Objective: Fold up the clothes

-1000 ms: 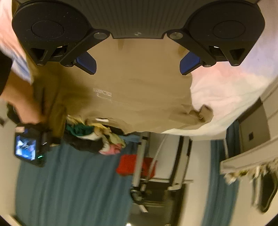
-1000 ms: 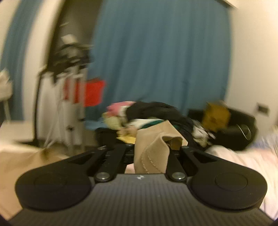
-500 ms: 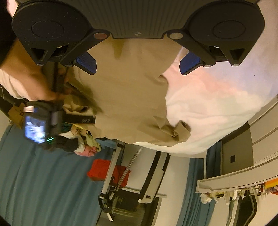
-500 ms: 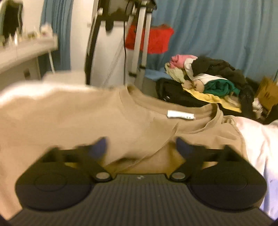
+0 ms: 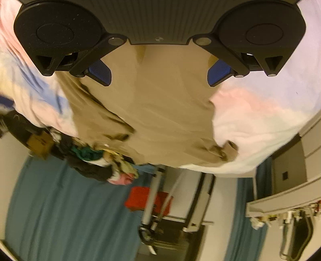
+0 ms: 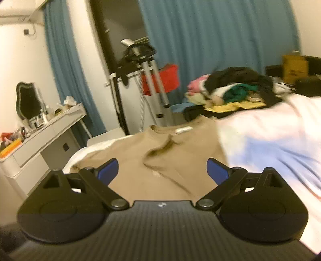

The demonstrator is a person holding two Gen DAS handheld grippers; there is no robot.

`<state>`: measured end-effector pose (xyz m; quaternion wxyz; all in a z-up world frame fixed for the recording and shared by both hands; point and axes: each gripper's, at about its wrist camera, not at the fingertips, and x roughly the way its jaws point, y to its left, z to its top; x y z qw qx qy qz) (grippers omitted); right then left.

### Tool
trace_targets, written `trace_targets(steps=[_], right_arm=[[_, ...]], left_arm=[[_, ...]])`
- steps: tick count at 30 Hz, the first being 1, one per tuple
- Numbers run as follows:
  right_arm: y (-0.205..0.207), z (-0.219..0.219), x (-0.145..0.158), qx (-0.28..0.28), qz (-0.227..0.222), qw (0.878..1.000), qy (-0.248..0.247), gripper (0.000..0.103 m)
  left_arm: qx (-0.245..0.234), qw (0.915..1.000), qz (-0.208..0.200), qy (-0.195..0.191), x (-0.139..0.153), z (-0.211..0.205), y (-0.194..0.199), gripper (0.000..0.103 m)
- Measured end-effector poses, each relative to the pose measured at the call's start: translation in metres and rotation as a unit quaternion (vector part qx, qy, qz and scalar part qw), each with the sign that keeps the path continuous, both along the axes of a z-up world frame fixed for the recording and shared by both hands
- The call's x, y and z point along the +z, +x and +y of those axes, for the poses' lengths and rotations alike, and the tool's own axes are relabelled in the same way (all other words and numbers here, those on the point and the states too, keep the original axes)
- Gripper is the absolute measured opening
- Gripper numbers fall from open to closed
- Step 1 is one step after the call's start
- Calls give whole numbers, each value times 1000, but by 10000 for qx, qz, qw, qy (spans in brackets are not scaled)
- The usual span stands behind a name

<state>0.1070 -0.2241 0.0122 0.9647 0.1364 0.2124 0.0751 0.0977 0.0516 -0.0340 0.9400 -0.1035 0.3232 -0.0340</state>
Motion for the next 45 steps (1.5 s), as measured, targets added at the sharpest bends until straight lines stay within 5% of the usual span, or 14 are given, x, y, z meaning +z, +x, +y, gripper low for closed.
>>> trace_targets(steps=[7,11,17,24,27,29,31,32,41,45], right_arm=[[-95,-53,-35,-972,410,9944,90,96],[-120,-70,-29,-1193,94,9928,96,96],[-144,-99,-19,-1706,-502,9839,182,96],[-156,-140,-25,-2255,-526,9719,418,96],[-158,-152,-29,-2299,-501,9697,653,96],[-157,-154,-33,-2291,-446,9695,743,96],[-155,-152,-35,-2242,-403,9710,729,96],[-154,-150,-36,-2211,-391,9719,702,96],[-165,-142,-31,-2101,-663,9732,660,96],[-163,-137,-30,-2025,-649,9753,602,96]], left_arm=[[-928,9955,-6,186,13,-51,-46,97],[-1426,9890,380,69,4,-95,-56,90],[-2140,9709,1062,-179,-15,-165,-67,75],[-3013,9418,1472,-217,-47,-238,-91,56],[-3046,9403,1516,11,-66,-251,-93,50],[-2971,9431,1489,140,-74,-254,-94,39],[-2937,9441,1496,-24,-69,-246,-93,6],[-2927,9441,1505,-166,-65,-239,-92,2],[-2752,9379,1523,-1461,-13,-165,-86,1],[-2246,9427,1755,-1734,-13,-106,-78,1]])
